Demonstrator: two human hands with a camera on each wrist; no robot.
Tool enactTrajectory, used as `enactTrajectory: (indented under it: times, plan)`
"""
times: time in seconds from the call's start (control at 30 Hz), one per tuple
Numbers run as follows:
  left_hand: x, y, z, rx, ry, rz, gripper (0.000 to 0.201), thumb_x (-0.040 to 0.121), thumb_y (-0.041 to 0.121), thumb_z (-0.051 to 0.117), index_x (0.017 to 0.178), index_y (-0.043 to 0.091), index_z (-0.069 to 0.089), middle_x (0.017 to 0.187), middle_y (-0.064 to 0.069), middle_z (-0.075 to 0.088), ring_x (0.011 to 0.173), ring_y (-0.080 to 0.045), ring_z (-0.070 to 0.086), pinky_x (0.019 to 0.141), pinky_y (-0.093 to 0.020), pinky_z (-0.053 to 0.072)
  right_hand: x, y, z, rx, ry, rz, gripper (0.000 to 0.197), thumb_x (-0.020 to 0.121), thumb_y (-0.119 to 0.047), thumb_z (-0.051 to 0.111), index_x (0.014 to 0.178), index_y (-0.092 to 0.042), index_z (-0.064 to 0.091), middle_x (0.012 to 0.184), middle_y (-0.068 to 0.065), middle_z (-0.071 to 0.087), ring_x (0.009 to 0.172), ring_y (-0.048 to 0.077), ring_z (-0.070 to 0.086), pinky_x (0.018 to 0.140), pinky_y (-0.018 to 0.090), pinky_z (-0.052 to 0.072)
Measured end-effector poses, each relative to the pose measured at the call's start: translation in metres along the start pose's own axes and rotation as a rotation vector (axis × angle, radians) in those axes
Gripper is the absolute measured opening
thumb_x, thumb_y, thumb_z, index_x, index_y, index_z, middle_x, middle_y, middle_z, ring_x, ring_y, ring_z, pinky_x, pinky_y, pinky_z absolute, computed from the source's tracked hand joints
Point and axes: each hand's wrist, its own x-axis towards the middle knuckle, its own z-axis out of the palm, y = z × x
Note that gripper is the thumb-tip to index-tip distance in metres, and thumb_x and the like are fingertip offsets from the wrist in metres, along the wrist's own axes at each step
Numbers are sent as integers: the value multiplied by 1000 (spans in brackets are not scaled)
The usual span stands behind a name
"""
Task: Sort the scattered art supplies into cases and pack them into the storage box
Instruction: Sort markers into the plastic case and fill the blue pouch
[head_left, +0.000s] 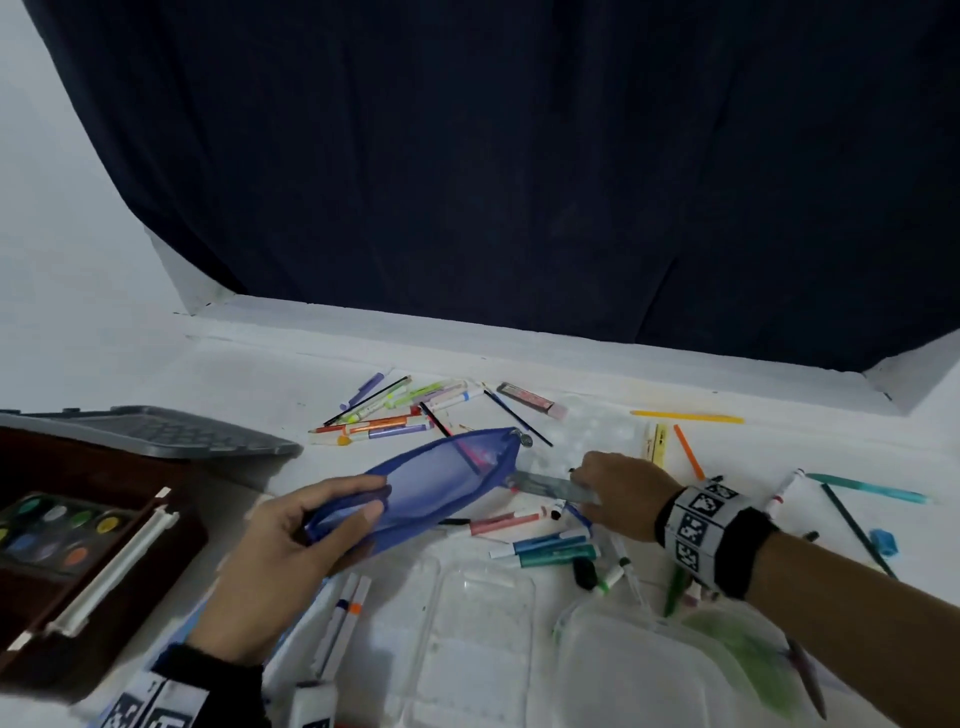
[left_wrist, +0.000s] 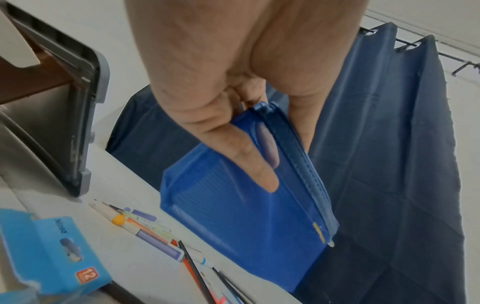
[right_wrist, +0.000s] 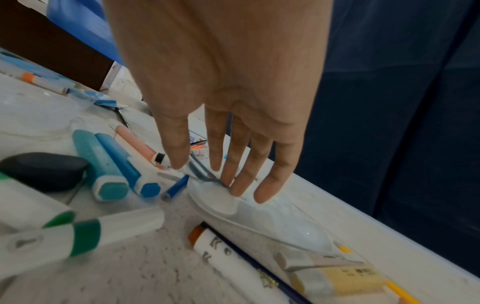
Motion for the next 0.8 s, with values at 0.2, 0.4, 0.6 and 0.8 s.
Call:
enactTrajectory:
  times: [0.2, 0.4, 0.6, 0.8]
  plan:
    - [5, -9, 16, 4, 20, -53, 25, 94, 7, 60, 100, 20, 80, 112, -2, 75, 109, -17, 69, 80, -36, 61, 9, 2, -1, -44, 44, -13, 19, 94, -21, 52, 112, -17, 58, 115, 3, 54, 107, 25, 58, 78, 33, 45]
    - [11, -9, 10, 68, -13, -36, 30, 88, 3, 67, 109, 22, 78, 117, 0, 73, 111, -22, 68, 84, -43, 61, 18, 7, -7, 134, 45, 97, 16, 88, -4, 47, 85, -16, 56, 93, 5, 55, 87, 25, 59, 70, 29, 45]
    - [21, -11, -12, 126, -49, 1, 39, 74, 18, 76, 112, 26, 77, 115, 2, 74, 112, -19, 68, 97, -48, 54, 5, 11, -32, 547, 378, 202, 21, 86, 2, 51, 83, -15, 64, 86, 1, 65, 80, 21, 62, 62, 16, 42]
    - [31, -7, -26, 198, -147, -1, 47, 72, 11, 81, 118, 20, 73, 116, 6, 74, 115, -11, 66, 104, -39, 50, -21, -53, -60, 497, 669, -223, 19, 91, -4, 62, 98, -17, 74, 91, -7, 69, 82, 10, 60, 76, 20, 47]
